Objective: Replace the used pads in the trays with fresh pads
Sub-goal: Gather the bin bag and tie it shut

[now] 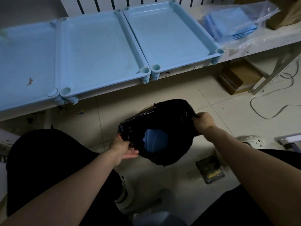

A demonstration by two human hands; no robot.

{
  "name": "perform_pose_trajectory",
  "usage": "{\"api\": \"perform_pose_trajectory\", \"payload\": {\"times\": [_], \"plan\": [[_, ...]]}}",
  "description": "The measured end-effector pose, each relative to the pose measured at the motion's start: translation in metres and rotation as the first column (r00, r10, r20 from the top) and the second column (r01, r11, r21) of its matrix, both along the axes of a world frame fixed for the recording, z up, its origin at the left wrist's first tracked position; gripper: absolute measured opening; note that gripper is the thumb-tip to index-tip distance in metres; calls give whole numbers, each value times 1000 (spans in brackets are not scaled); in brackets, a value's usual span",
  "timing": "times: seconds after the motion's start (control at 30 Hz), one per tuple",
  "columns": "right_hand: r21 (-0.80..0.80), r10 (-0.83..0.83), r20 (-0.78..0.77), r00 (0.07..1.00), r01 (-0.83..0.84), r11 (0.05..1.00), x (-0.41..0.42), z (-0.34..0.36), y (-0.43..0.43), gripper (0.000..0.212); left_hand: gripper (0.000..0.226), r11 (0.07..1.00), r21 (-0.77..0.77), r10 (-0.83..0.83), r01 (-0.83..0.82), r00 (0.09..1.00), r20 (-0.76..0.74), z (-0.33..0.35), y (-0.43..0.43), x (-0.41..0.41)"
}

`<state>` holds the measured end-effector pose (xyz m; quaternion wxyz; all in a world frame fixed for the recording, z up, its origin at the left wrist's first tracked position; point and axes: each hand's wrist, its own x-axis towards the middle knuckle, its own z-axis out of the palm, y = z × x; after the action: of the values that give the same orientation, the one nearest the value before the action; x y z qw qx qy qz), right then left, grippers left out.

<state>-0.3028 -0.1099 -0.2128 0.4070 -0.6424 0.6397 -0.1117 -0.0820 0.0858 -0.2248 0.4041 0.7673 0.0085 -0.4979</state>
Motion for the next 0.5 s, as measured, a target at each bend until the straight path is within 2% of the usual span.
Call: {"api": "perform_pose_trajectory", "payload": {"times": [0.07, 0.1, 0.13, 0.17, 0.23, 0.3, 0.33, 0.37, 0.4, 0.5], "plan": [[11, -142, 178, 974, 142, 990, 3, 12, -5, 14, 20, 988, -48, 142, -145, 988, -58, 4, -2, 9], [46, -209, 274, 939, 204, 978, 4, 18, -5, 10, 18, 983, -55, 171, -173, 985, -24, 6, -2, 12], [106, -268, 352, 897, 246, 963, 4, 21, -3, 16, 16, 983, -56, 178, -176, 983, 33, 6, -1, 13], [174, -310, 403, 861, 260, 950, 2, 23, 1, 32, 18, 987, -52, 156, -151, 983, 93, 7, 1, 12], [279, -320, 378, 869, 223, 934, -4, 23, 13, 64, 38, 997, -23, 79, -77, 989, 121, 4, 8, 9], [335, -241, 235, 942, 154, 930, -12, 17, 29, 86, 72, 995, 86, -62, 58, 997, 45, -3, 16, 1], [346, -180, 145, 973, 121, 930, -15, 12, 38, 89, 83, 984, 126, -126, 127, 992, -23, -5, 18, -6], [355, -115, 60, 992, 86, 931, -18, 5, 46, 84, 88, 975, 141, -158, 169, 983, -89, -8, 20, -14], [363, -61, -3, 998, 58, 930, -20, 0, 53, 70, 85, 975, 130, -162, 180, 977, -139, -11, 19, -21], [391, 3, -20, 1000, 5, 920, -21, -9, 66, 35, 45, 989, 68, -119, 134, 975, -188, -14, 13, -36]]}}
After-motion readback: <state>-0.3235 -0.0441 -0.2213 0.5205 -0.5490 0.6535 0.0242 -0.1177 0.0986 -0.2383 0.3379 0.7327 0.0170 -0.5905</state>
